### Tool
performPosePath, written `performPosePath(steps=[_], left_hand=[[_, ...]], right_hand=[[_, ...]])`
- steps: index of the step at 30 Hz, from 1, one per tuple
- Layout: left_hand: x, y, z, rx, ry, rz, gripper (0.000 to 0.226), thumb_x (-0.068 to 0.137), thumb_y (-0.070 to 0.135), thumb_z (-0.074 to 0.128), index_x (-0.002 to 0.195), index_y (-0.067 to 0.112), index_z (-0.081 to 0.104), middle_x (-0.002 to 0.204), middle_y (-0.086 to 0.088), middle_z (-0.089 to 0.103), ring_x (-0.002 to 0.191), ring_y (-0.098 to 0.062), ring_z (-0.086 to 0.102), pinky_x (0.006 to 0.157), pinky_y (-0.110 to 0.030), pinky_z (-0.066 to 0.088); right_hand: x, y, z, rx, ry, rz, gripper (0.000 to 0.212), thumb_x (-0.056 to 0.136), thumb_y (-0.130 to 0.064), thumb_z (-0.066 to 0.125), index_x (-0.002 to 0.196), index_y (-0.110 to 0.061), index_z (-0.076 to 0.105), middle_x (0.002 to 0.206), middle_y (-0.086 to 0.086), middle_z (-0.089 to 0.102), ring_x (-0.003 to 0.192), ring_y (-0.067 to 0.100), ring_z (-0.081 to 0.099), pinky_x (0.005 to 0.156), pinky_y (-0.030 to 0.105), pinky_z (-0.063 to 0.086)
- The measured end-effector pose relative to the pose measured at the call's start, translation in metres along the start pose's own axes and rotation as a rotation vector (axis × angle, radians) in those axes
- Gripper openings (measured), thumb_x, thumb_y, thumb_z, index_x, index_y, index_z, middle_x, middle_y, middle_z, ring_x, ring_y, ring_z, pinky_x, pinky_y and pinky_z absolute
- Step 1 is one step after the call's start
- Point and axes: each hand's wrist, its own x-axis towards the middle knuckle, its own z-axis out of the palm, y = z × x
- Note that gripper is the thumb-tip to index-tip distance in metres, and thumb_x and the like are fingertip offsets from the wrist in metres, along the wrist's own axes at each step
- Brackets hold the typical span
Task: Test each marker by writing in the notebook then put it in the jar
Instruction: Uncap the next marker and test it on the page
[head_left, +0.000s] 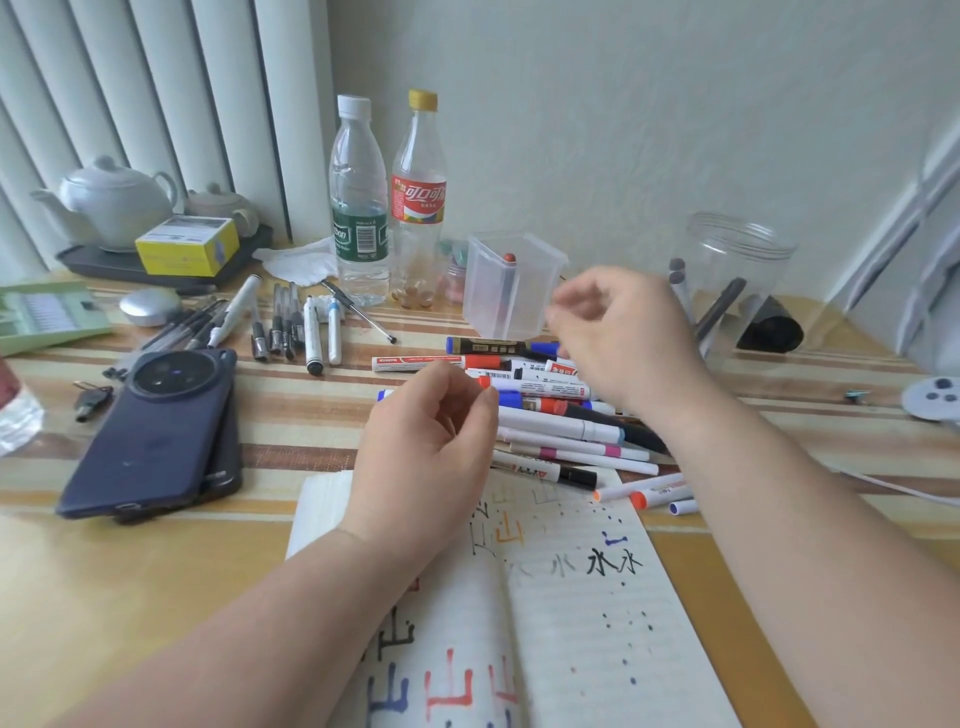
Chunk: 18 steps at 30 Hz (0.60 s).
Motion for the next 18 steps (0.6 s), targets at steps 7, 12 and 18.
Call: performPosePath(steps=[7,12,18], left_hand=[[0.000,0.001,0.000,-0.013,0.017,-0.018,0.020,0.092,0.020,0.067,0.073,0.023,0.061,0.068,0.007,0.062,0.058,-0.006,0.052,0.055,-0.018,0.041],[0.001,0.002,0.001,-0.023,0.010,-0.028,0.020,0.092,0.021,0.067,0.072,0.023,0.061,0.062,0.008,0.059,0.055,-0.006,0.049,0.054,-0.020,0.040],[0.001,0.001,0.000,-0.024,0.001,-0.031,0.021,0.091,0.020,0.067,0.072,0.025,0.061,0.059,0.013,0.057,0.054,-0.005,0.049,0.054,-0.016,0.039]], right_hand=[[-0.055,0.021,-0.017,-0.497,-0.381,0.002,0.018,0.090,-0.028,0.064,0.105,-0.036,0.066,0.100,-0.019,0.062,0.080,0.006,0.057,0.072,0.029,0.051],[-0.058,0.026,-0.013,-0.524,-0.401,-0.091,0.020,0.089,-0.019,0.057,0.097,-0.036,0.064,0.096,-0.014,0.064,0.088,0.013,0.059,0.074,0.040,0.056],[-0.055,0.037,-0.021,-0.419,-0.290,-0.198,0.022,0.087,-0.013,0.063,0.097,-0.030,0.070,0.092,-0.016,0.061,0.086,0.007,0.059,0.074,0.027,0.051]])
